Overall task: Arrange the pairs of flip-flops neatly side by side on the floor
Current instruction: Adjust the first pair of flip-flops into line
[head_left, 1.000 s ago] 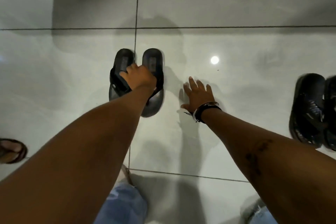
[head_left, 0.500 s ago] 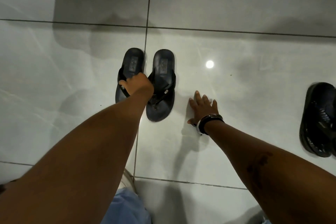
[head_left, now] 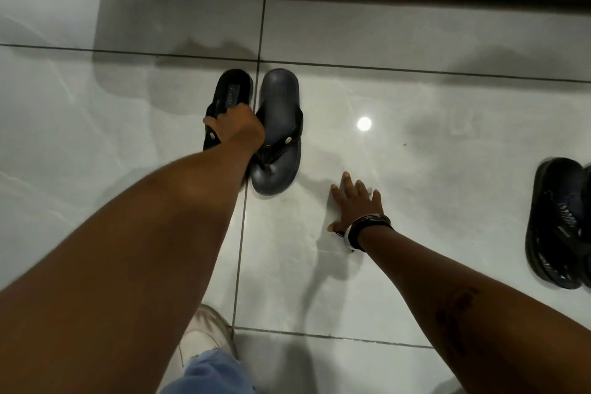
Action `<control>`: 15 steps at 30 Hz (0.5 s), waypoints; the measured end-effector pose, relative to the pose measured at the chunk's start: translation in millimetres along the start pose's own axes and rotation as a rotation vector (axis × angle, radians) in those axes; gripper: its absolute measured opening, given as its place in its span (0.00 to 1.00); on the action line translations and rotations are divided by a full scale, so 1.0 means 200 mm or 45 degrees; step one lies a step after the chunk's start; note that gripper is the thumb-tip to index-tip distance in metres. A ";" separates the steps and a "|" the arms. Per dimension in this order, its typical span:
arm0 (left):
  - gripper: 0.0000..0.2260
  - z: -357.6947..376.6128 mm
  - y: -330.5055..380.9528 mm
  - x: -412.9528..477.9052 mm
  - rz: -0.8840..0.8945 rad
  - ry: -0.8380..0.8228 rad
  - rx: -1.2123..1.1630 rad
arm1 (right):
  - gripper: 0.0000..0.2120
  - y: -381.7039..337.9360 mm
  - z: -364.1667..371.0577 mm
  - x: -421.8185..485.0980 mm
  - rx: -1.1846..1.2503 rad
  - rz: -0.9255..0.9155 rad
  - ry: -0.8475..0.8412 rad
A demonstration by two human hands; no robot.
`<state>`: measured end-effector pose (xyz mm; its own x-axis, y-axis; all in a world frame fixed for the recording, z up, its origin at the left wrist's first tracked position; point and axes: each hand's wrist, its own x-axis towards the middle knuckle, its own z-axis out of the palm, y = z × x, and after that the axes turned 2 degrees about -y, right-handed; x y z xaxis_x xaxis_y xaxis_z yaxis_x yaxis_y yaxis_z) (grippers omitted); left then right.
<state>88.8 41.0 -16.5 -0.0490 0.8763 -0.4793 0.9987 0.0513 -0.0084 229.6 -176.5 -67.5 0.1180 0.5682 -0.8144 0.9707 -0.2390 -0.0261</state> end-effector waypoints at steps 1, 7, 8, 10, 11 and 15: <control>0.10 -0.02 0.01 0.02 0.003 0.001 -0.002 | 0.48 0.00 0.00 0.00 0.003 -0.002 -0.007; 0.16 -0.08 0.03 0.09 -0.022 -0.038 0.023 | 0.48 0.00 -0.01 0.00 0.031 -0.008 -0.011; 0.16 -0.08 0.03 0.10 -0.025 -0.046 0.022 | 0.48 0.00 -0.01 -0.01 0.038 -0.011 -0.015; 0.16 -0.07 0.04 0.11 -0.030 -0.065 0.019 | 0.48 0.00 -0.01 0.00 0.046 -0.014 -0.016; 0.15 -0.07 0.04 0.11 -0.031 -0.073 0.014 | 0.48 0.00 -0.01 0.00 0.043 -0.015 -0.013; 0.13 -0.06 0.05 0.11 -0.021 -0.081 0.016 | 0.48 0.00 0.00 -0.01 0.032 -0.004 -0.003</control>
<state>97.1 66.9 -16.4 -0.0645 0.8433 -0.5335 0.9979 0.0590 -0.0274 229.4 -177.5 -66.1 0.1143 0.5672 -0.8156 0.9654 -0.2570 -0.0434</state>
